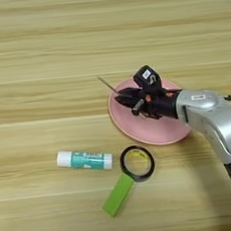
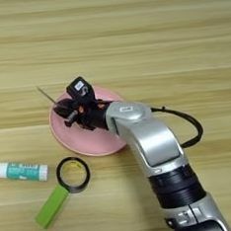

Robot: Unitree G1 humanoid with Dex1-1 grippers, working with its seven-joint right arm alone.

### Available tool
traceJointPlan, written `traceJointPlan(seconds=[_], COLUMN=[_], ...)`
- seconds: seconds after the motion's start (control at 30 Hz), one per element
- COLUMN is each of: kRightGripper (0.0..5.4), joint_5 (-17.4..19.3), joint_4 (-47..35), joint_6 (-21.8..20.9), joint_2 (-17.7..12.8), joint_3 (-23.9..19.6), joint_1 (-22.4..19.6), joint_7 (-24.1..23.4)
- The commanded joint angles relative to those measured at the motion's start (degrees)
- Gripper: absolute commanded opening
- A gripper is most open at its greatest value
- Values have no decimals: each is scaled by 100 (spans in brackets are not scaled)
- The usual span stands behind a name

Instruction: Move the objects on the table

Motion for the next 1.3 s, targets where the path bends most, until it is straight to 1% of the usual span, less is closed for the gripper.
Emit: traceJointPlan(seconds=[0.03,0.6,1.3], kRightGripper=[80,80,80], joint_5=[79,194,246], joint_4=[-321,-655,-849], joint_6=[-120,85,98], joint_2=[-12,72,36], joint_3=[-19,191,468], joint_1=[-431,-327,-181], joint_7=[-73,-115,-74])
